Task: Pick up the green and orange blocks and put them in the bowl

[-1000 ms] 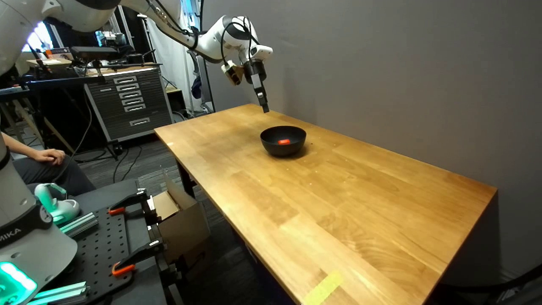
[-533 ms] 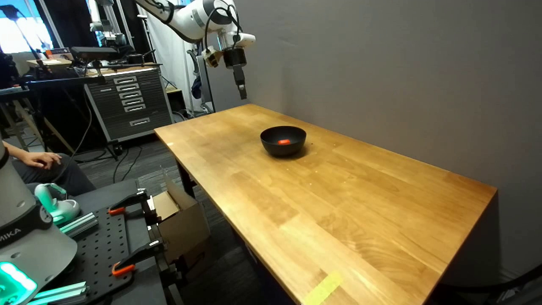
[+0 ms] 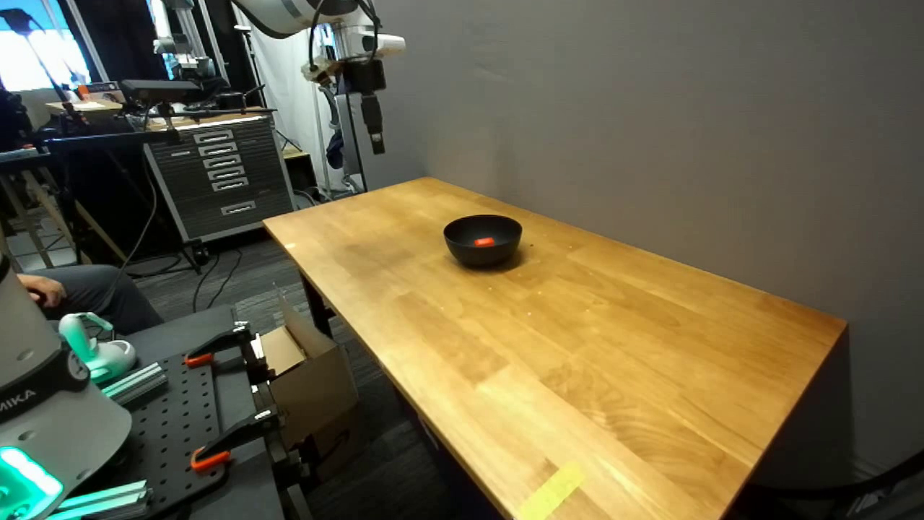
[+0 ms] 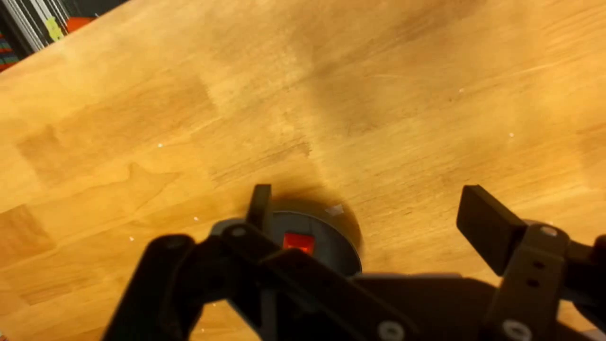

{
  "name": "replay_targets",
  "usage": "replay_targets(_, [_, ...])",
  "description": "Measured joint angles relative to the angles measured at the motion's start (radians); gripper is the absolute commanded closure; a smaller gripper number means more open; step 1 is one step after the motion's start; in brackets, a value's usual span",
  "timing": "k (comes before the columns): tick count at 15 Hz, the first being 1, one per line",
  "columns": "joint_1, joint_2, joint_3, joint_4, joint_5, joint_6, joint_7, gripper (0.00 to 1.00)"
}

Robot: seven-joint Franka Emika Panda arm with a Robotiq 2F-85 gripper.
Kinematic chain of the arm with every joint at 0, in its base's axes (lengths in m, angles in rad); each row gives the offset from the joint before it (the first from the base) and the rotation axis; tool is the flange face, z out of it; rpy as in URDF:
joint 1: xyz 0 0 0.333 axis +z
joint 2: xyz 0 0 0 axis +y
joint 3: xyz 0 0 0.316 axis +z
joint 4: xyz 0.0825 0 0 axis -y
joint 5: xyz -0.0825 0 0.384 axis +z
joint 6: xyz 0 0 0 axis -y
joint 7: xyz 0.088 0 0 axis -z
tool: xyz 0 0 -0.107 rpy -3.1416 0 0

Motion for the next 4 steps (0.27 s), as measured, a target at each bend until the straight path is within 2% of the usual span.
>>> replay_targets(4, [-0.046,-0.161,0.029,-0.187,0.055,0.044,-0.014,0.00])
